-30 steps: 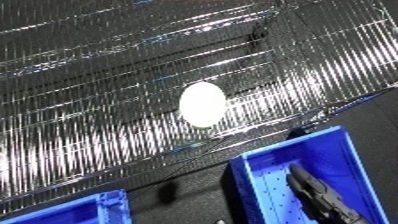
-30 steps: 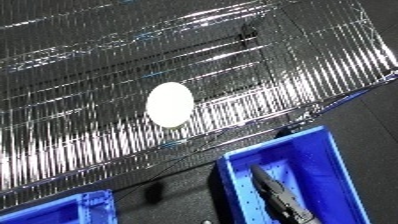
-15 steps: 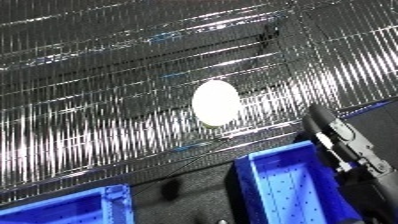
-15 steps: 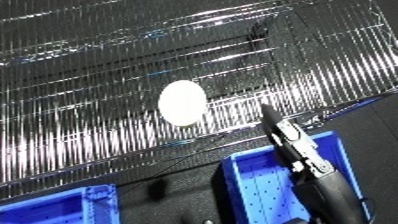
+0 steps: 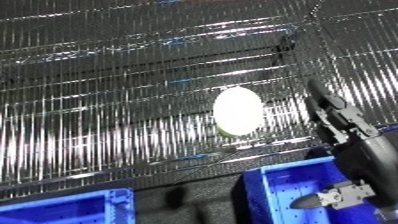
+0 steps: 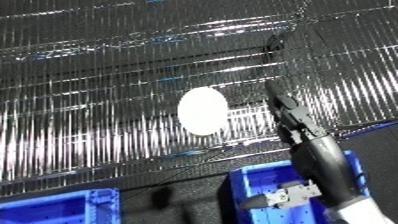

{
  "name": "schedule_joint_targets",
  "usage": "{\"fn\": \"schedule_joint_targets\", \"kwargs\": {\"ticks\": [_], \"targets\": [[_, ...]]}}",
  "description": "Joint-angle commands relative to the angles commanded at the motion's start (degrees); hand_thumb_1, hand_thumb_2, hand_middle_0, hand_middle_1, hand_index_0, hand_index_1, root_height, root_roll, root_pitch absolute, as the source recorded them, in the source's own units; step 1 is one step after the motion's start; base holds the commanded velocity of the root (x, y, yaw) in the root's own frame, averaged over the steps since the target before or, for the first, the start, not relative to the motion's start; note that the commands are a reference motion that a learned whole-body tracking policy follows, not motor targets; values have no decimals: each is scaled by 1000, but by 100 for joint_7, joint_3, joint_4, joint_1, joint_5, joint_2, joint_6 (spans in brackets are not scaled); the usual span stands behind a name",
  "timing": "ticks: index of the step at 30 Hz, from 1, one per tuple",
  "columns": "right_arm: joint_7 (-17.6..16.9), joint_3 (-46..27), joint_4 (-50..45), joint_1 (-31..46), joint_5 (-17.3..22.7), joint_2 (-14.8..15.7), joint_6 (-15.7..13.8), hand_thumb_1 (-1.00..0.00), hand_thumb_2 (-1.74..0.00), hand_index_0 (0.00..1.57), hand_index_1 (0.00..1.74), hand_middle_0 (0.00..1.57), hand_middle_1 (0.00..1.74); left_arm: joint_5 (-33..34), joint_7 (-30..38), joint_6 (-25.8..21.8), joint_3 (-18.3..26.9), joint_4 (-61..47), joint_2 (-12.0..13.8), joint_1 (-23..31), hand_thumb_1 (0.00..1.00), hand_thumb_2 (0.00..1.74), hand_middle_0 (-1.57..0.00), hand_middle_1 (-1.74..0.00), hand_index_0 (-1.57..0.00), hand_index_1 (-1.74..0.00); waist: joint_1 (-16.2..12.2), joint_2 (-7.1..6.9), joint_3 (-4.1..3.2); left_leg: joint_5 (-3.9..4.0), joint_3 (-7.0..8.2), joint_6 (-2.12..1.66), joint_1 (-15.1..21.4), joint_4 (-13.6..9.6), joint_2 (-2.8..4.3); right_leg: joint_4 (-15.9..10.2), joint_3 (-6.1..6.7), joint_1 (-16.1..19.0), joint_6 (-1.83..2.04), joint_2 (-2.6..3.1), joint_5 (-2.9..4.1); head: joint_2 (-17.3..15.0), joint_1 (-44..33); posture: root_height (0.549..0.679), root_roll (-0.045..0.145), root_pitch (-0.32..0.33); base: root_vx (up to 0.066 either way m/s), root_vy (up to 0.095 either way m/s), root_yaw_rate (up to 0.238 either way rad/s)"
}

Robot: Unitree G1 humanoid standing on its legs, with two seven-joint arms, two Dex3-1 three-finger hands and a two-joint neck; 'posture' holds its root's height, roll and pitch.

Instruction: Pick up the object and place it into the box

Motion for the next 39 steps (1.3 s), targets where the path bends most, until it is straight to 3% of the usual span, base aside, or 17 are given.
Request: {"fn": "schedule_joint_targets", "kwargs": {"ticks": [2, 5, 18, 23, 39], "targets": [[-146, 128, 324, -302, -46, -37, 87, 0, 0, 0, 0, 0, 0, -43, 7, 48, -63, -61, 3, -60, 0, 0, 0, 0, 0, 0, 32, 47, 63, 1, -21, 16, -70, 44, -39, 57, -15, -63, -41, 2, -12, 23, 122, 622, 38, 70, 18, 13, 59], [-292, 243, 648, -544, -61, -62, 164, 0, 0, 0, 0, 0, 0, -81, 10, 83, -118, -97, -4, -114, 0, 0, 0, 0, 0, 0, 66, 91, 100, 2, -39, 32, -144, 79, -79, 111, -31, -134, -82, 8, -27, 51, 224, 621, 40, 77, 18, 13, 44], [-588, 637, 2052, -1423, -181, 16, 286, 0, 0, 0, 0, 0, 0, -241, 31, 85, -344, -204, -73, -159, 0, 0, 0, 0, 0, 0, 197, 257, 105, -31, -20, 109, -466, 253, -261, 313, -93, -435, -232, 27, -81, 326, 602, 617, 47, 107, 18, 16, 10], [-559, 825, 2429, -1798, -306, 52, 303, 0, 0, 0, 0, 0, 0, -286, 57, 71, -413, -265, -106, -184, 0, 0, 0, 0, 0, 0, 247, 312, 105, -41, -7, 132, -587, 314, -309, 388, -93, -563, -259, 26, -88, 362, 772, 615, 47, 118, -2, 29, -8], [-137, 1298, 2649, -2451, -325, 373, 558, 0, 0, 0, 0, 0, 0, -325, 94, 181, -516, -486, -123, -161, 0, 0, 0, 0, 0, 0, 428, 431, 105, 72, -44, 168, -752, 248, -366, 416, -147, -748, -308, -5, -50, 477, 1202, 614, 49, 139, -3, 18, 32]]}}
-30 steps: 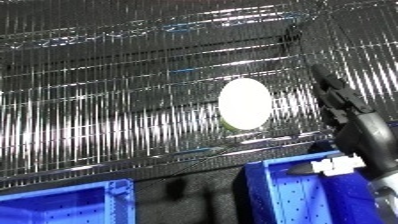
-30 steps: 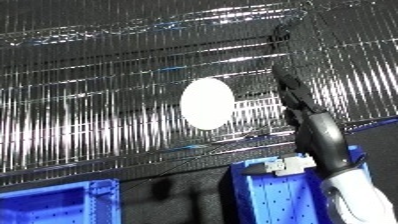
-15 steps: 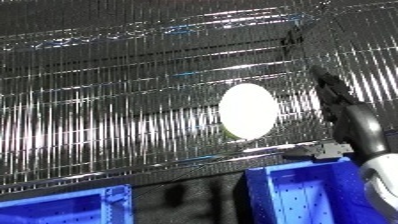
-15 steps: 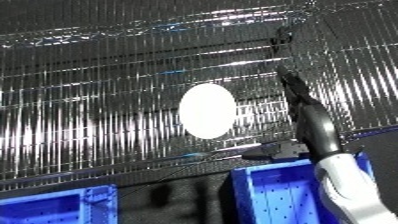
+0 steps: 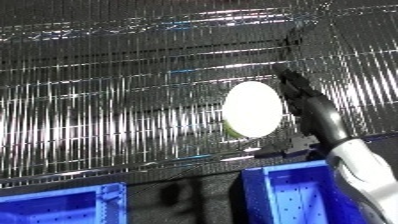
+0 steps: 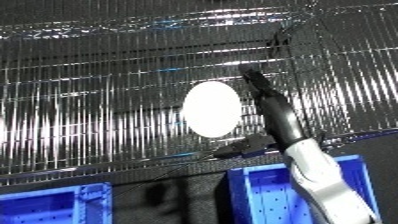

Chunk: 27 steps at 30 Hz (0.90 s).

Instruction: Pick up the object and place it into the box

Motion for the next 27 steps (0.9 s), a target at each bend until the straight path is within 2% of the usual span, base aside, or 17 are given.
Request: {"fn": "schedule_joint_targets", "kwargs": {"ticks": [4, 13, 20, 27], "targets": [[47, 93, -8, -147, 36, 95, 48, 0, 0, 0, 0, 0, 0, 10, -7, -16, -30, -22, -16, 16, 0, 0, 0, 0, 0, 0, 44, 18, 0, 17, -7, 6, -2, -20, -30, 2, -19, 1, -18, 0, -10, 50, 80, 614, 51, 141, 16, 7, 45], [137, 201, -56, -365, 135, 321, 60, -450, -783, 706, 783, 706, 783, -15, -21, -45, -104, -121, -57, 71, 0, 0, 0, 0, 0, 0, 118, 77, 0, 60, -16, 15, 4, -66, -86, -17, -54, 10, -36, -18, 0, 146, 258, 615, 56, 142, 8, 5, 30], [118, 210, -73, -339, 130, 388, 79, -800, -1392, 1256, 1392, 1256, 1392, -19, -3, -55, -116, -125, -89, 109, 0, 0, 0, 0, 0, 0, 119, 96, 0, 111, -13, 15, 86, -186, -107, -82, -65, 77, -53, -11, 7, 190, 242, 617, 59, 139, -17, 2, 10], [-34, 48, -399, -66, -25, 277, -138, -800, -1392, 1256, 1392, 1256, 1392, -5, -2, -107, -37, -25, -99, 194, 0, 0, 0, 0, 0, 0, 18, 56, 0, 178, 9, -14, 285, -395, -61, -292, -35, 255, -39, 26, 67, 156, 81, 623, 61, 132, -29, -9, -54]]}}
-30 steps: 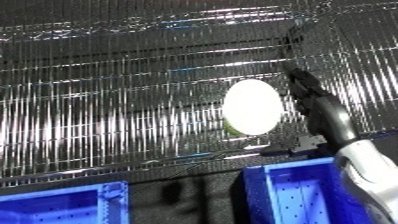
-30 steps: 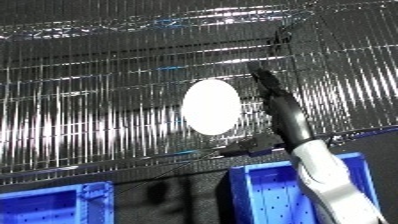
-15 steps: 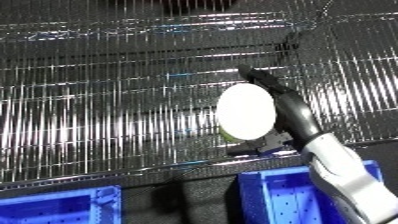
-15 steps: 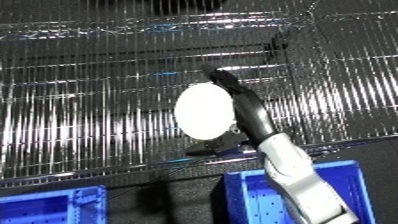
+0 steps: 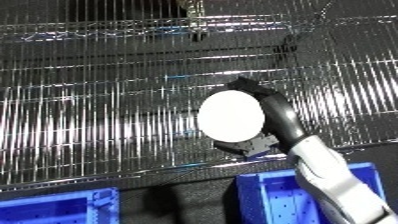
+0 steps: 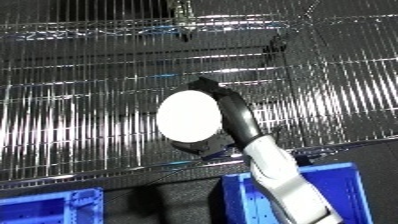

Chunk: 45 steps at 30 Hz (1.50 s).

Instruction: Pick up the object and place it into the box

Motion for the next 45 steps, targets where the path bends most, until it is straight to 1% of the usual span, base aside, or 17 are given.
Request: {"fn": "schedule_joint_targets", "kwargs": {"ticks": [3, 6, 12, 15, 19, 24, 25, 27, 30, 32, 33, 36, 38, 39, 41, 43, 45], "targets": [[-104, -168, -350, 247, -63, -106, -155, -800, -1392, 1256, 1392, 1256, 1392, -24, 3, -48, 88, 45, -12, 46, 0, 0, 0, 0, 0, 0, -91, -47, 0, 7, 18, -13, 117, -80, 39, -104, 32, 98, 14, 34, 24, 27, -75, 625, 61, 127, -25, 1, -158], [-229, -436, -846, 627, -193, -234, -312, -800, -1392, 1256, 1392, 1256, 1392, -43, 25, -75, 212, 60, -25, 92, 0, 0, 0, 0, 0, 0, -214, -120, 0, -8, 48, -17, 242, -141, 85, -213, 76, 208, 30, 87, 41, 97, -194, 628, 60, 122, -24, -2, -200], [-750, -1098, -1975, 1563, -644, -609, -521, -800, -1392, 1256, 1392, 1256, 1392, -45, 73, -50, 490, 51, -46, 154, 0, 0, 0, 0, 0, 0, -510, -295, 0, -32, 158, -22, 467, -239, 214, -452, 177, 413, 56, 204, 104, 123, -468, 634, 58, 113, -33, -10, -205], [-956, -1459, -2438, 2074, -725, -734, -654, -800, -1392, 1256, 1392, 1256, 1392, -29, 97, -49, 611, 27, -66, 188, 0, 0, 0, 0, 0, 0, -650, -367, 0, -51, 212, -18, 556, -271, 271, -541, 222, 483, 69, 261, 138, 76, -586, 635, 55, 110, -33, -22, -172], [-1224, -1920, -2890, 2753, -778, -810, -859, -800, -1392, 1256, 1392, 1256, 1392, -6, 113, -82, 758, 69, -97, 215, 0, 0, 0, 0, 0, 0, -838, -449, 0, -72, 300, -15, 677, -319, 329, -664, 293, 574, 87, 347, 186, 0, -637, 637, 51, 105, -32, -24, -188], [-1569, -2364, -3192, 3484, -751, -817, -1165, -800, -1392, 1256, 1392, 1256, 1392, -54, 118, -139, 929, 143, -124, 235, 0, 0, 0, 0, 0, 0, -1054, -510, 0, -110, 417, -17, 824, -394, 373, -855, 381, 699, 113, 444, 238, -120, -513, 641, 49, 102, -38, -7, -211], [-1651, -2446, -3219, 3622, -759, -803, -1256, -800, -1392, 1256, 1392, 1256, 1392, -75, 118, -149, 962, 160, -131, 238, 0, 0, 0, 0, 0, 0, -1098, -518, 0, -121, 439, -19, 853, -406, 378, -885, 397, 726, 115, 461, 240, -149, -445, 641, 50, 101, -37, 18, -219], [-1904, -2617, -3244, 3900, -890, -752, -1507, -800, -1392, 1256, 1392, 1256, 1392, -109, 113, -177, 1029, 206, -157, 255, 0, 0, 0, 0, 0, 0, -1183, -526, 0, -147, 479, -25, 904, -416, 388, -915, 428, 772, 116, 489, 233, -91, -393, 642, 50, 97, -29, 25, -200], [-2411, -2900, -3197, 4336, -1221, -561, -1989, -800, -1392, 1256, 1392, 1256, 1392, -141, 140, -190, 1111, 241, -227, 303, 0, 0, 0, 0, 0, 0, -1302, -526, 0, -184, 532, -22, 968, -423, 395, -913, 475, 812, 117, 520, 212, 19, -343, 642, 52, 92, -19, 30, -178], [-2631, -3042, -3071, 4600, -1297, -418, -2162, -800, -1392, 1256, 1392, 1256, 1392, -178, 187, -152, 1144, 213, -269, 313, 0, 0, 0, 0, 0, 0, -1365, -515, 0, -193, 568, -15, 975, -431, 393, -914, 501, 796, 121, 535, 216, 23, -246, 642, 54, 93, -43, 38, -166], [-2674, -3081, -2968, 4694, -1261, -369, -2171, -800, -1392, 1256, 1392, 1256, 1392, -202, 209, -130, 1147, 199, -282, 306, 0, 0, 0, 0, 0, 0, -1385, -506, 0, -191, 581, -14, 968, -437, 391, -920, 510, 780, 123, 537, 222, 9, -180, 642, 55, 94, -55, 34, -124], [-2564, -3102, -2474, 4881, -958, -276, -2044, -800, -1392, 1256, 1392, 1256, 1392, -285, 247, -109, 1094, 206, -304, 266, 0, 0, 0, 0, 0, 0, -1411, -464, 0, -182, 601, -19, 955, -466, 372, -962, 526, 756, 123, 541, 243, -120, 166, 642, 58, 98, -58, 22, -72], [-2327, -3038, -1991, 4897, -621, -259, -1922, -800, -1392, 1256, 1392, 1256, 1392, -344, 263, -113, 1016, 238, -310, 217, 0, 0, 0, 0, 0, 0, -1402, -429, 0, -174, 606, -23, 960, -494, 351, -1006, 524, 760, 116, 535, 261, -305, 445, 643, 60, 99, -58, 14, -19], [-2179, -2985, -1710, 4867, -427, -268, -1894, -750, -1305, 1178, 1305, 1178, 1305, -378, 267, -117, 966, 260, -313, 188, 0, 0, 0, 0, 0, 0, -1391, -408, 0, -166, 605, -25, 966, -512, 339, -1029, 522, 764, 110, 530, 272, -407, 608, 644, 61, 100, -55, 20, -8], [-1876, -2873, -1083, 4740, -38, -309, -1938, -650, -1131, 1020, 1131, 1020, 1131, -426, 262, -146, 854, 328, -332, 135, 0, 0, 0, 0, 0, 0, -1364, -358, 0, -151, 590, -34, 989, -546, 310, -1067, 516, 782, 92, 514, 289, -607, 927, 644, 64, 99, -42, 24, 17], [-1685, -2771, -457, 4586, 166, -365, -2047, -550, -957, 864, 957, 864, 957, -468, 239, -208, 726, 418, -369, 111, 0, 0, 0, 0, 0, 0, -1338, -295, 0, -143, 569, -42, 1031, -574, 272, -1087, 511, 812, 73, 491, 294, -748, 1188, 645, 67, 94, -15, 35, 28], [-1595, -2693, 148, 4410, 235, -427, -2097, -450, -783, 706, 783, 706, 783, -503, 215, -258, 600, 501, -417, 97, 0, 0, 0, 0, 0, 0, -1315, -220, 0, -139, 553, -44, 1076, -596, 226, -1096, 509, 840, 54, 467, 293, -857, 1470, 645, 71, 89, -2, 44, 29]]}}
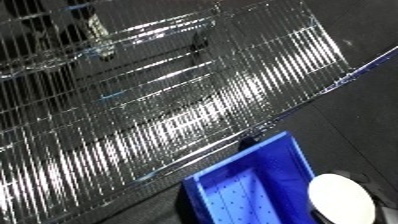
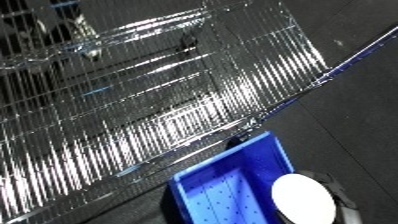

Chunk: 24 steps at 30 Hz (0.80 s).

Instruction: Pick up the object and place it into the box

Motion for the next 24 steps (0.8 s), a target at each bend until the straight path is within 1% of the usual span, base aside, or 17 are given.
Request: {"fn": "schedule_joint_targets", "kwargs": {"ticks": [4, 9, 12, 15, 21, 23, 24], "targets": [[136, 35, 1037, -313, -42, -102, 113, -250, -435, 393, 435, 393, 435, -21, -78, -36, -194, 115, -71, -28, 0, 0, 0, 0, 0, 0, 44, 162, 0, 19, -13, -3, 78, -50, -88, -32, 6, 39, -30, -45, 0, -197, 361, 646, 80, 81, 1, 45, 28], [319, 106, 1879, -604, -184, -169, 289, 0, 0, 0, 0, 0, 0, -8, -190, -14, -335, 151, -70, -95, 0, 0, 0, 0, 0, 0, 99, 295, 0, 40, -14, -5, 157, -101, -156, -71, 10, 91, -44, -75, -1, -433, 571, 646, 88, 72, 11, 19, 42], [418, 184, 2225, -788, -200, -180, 317, 0, 0, 0, 0, 0, 0, -4, -244, 19, -383, 155, -44, -159, 0, 0, 0, 0, 0, 0, 120, 329, 0, 53, -21, -6, 185, -129, -179, -79, 8, 108, -44, -74, -3, -524, 596, 646, 90, 69, 9, -2, 43], [524, 282, 2483, -946, -210, -159, 266, 0, 0, 0, 0, 0, 0, -18, -274, 60, -419, 166, -17, -231, 0, 0, 0, 0, 0, 0, 128, 328, 0, 63, -30, 0, 197, -150, -195, -83, -2, 117, -43, -59, -5, -581, 605, 646, 90, 69, 3, -12, 29], [615, 400, 2550, -1047, -317, -77, 256, 0, 0, 0, 0, 0, 0, -53, -296, 98, -434, 187, 11, -299, 0, 0, 0, 0, 0, 0, 136, 300, 0, 85, -57, -1, 205, -185, -208, -75, -18, 124, -43, -16, -14, -669, 507, 646, 89, 69, -4, -13, 20], [794, 427, 2527, -1041, -267, -38, 322, 0, 0, 0, 0, 0, 0, -61, -304, 101, -423, 194, 20, -306, 0, 0, 0, 0, 0, 0, 144, 287, 0, 92, -69, -3, 211, -195, -214, -72, -29, 136, -48, -5, -23, -738, 407, 646, 89, 68, -10, -5, 30], [947, 449, 2509, -1031, -230, -9, 377, 0, 0, 0, 0, 0, 0, -58, -311, 105, -410, 200, 26, -308, 0, 0, 0, 0, 0, 0, 149, 279, 0, 94, -76, -6, 214, -196, -215, -65, -34, 144, -53, 1, -32, -805, 320, 646, 89, 67, -9, -4, 48]]}}
